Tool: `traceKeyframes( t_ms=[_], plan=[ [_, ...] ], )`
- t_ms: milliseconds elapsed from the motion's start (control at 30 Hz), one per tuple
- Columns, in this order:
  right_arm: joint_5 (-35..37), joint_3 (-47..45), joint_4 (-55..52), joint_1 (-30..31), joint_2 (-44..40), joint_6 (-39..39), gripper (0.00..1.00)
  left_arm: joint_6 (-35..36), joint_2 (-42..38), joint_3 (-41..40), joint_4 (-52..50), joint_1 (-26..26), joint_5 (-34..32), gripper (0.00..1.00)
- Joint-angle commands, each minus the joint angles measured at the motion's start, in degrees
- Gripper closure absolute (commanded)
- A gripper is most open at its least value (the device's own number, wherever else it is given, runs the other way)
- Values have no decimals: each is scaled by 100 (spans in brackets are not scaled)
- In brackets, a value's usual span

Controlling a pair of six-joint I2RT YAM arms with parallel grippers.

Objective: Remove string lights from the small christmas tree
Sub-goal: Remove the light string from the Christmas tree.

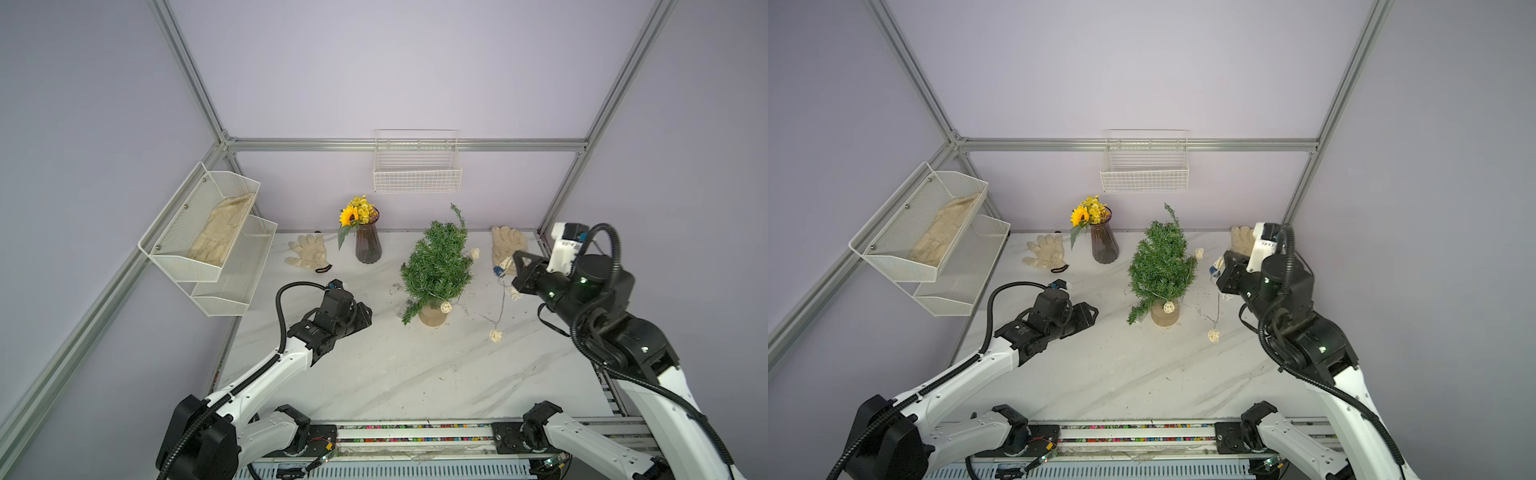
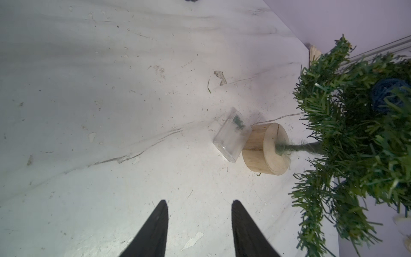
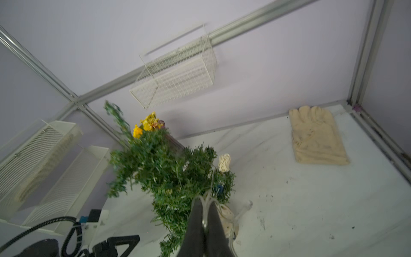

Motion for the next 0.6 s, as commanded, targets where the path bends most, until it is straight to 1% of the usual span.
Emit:
traceKeyframes(
  t_ms=[0, 67, 100, 200, 267, 400, 567],
  plan=[
    [-696, -1138, 592, 4, -522, 537, 100, 230, -34, 470, -42, -14, 378, 54],
    [-937, -1810, 1095, 3, -850, 664, 100, 243, -73, 457, -32, -14, 462, 54],
    [-1183, -2129, 1445, 4, -965, 670, 100, 260, -82, 450, -24, -13, 489, 54],
    [-1845, -2914, 2320, 4, -1042, 610, 100, 283, -83, 433, 35, -23, 558, 54],
    [-2142, -3279, 2810, 2, -1006, 544, 100, 241, -68, 394, 134, -40, 575, 54],
    [-2243, -3863, 3897, 0, -941, 431, 100, 212, 64, 410, 304, -48, 606, 54],
    [-1857, -4119, 4508, 2, -770, 71, 100, 313, 360, 705, 320, -49, 624, 54]
  ],
)
